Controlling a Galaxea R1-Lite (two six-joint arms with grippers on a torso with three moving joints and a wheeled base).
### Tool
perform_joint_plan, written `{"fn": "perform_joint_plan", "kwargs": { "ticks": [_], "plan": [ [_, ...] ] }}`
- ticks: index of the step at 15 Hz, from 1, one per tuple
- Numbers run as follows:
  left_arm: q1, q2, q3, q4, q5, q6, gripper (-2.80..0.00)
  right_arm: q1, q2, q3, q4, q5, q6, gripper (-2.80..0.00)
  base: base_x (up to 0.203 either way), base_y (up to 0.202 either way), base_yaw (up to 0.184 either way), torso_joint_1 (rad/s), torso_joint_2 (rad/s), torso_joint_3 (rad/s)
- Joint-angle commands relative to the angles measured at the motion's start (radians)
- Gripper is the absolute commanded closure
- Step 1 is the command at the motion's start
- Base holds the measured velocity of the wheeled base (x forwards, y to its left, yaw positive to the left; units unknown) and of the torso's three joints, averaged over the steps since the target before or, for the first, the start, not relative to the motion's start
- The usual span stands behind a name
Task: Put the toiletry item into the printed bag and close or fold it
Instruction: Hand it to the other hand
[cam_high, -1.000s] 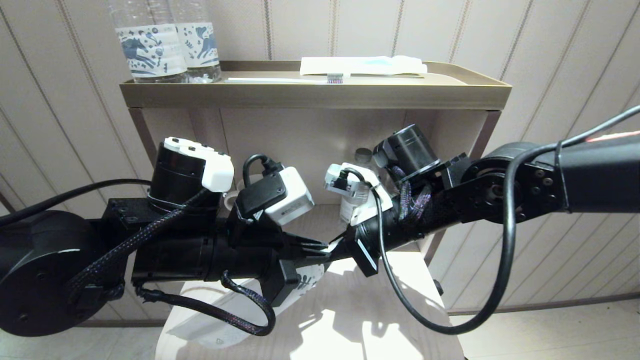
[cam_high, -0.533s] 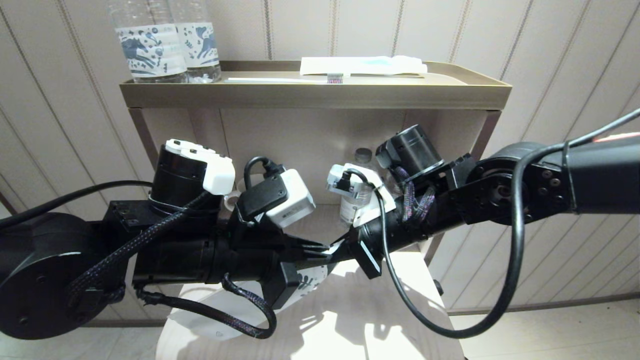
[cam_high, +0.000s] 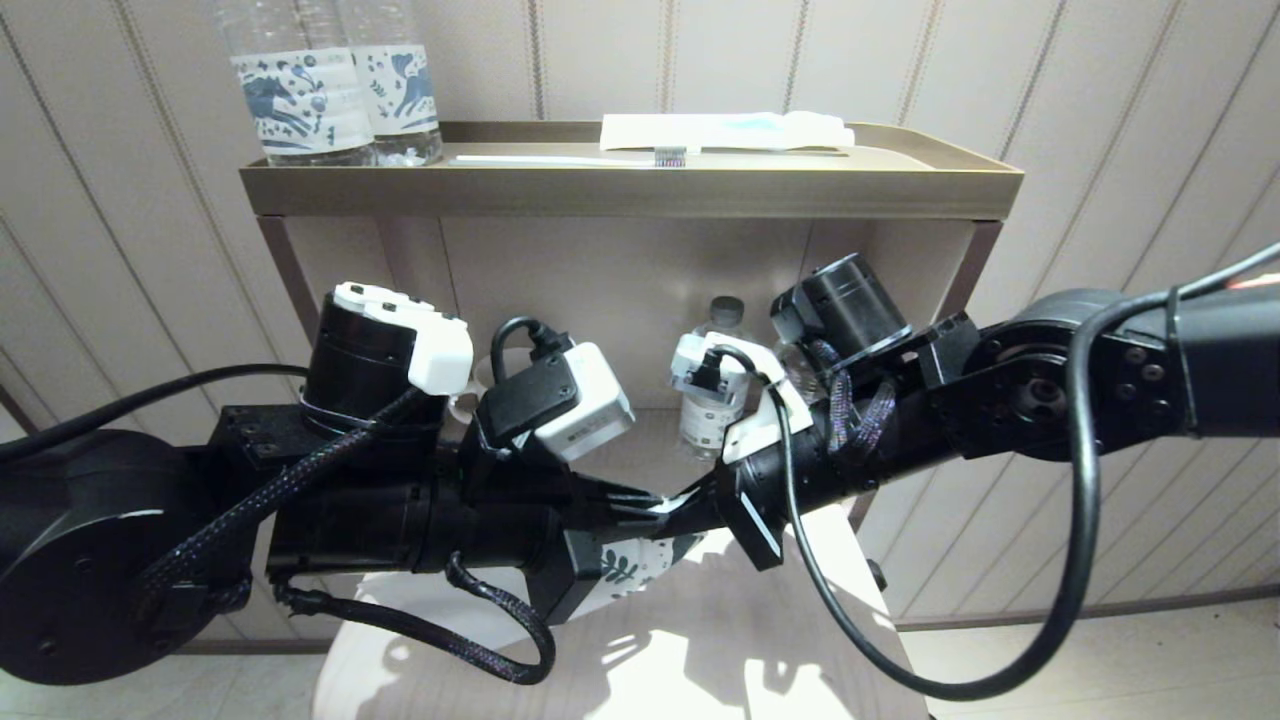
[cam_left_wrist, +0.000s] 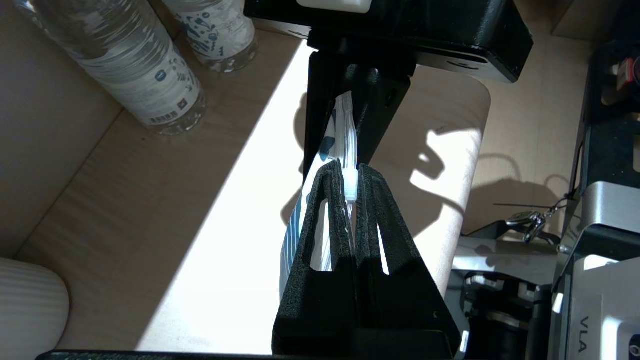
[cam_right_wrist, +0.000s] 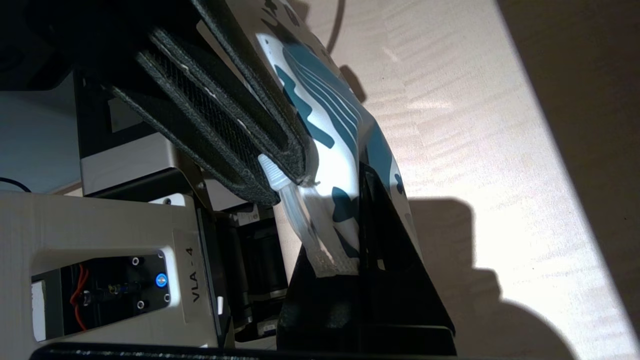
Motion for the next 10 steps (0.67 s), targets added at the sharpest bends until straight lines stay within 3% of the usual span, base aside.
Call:
{"fn": "perform_joint_plan", "kwargs": {
  "ticks": [1, 10],
  "plan": [
    [0.0, 0.0, 0.001, 0.001, -0.002, 0.002, 0.0, 0.0, -0.007, 0.002, 0.002, 0.003, -0.002, 0.0, 0.0, 0.0, 0.0, 0.0, 0.0, 0.0],
    [0.0, 0.003, 0.002, 0.001, -0.002, 0.002, 0.0, -0.027, -0.079, 0.087, 0.002, 0.005, -0.031, 0.0, 0.0, 0.0, 0.0, 0.0, 0.0, 0.0]
  ]
}}
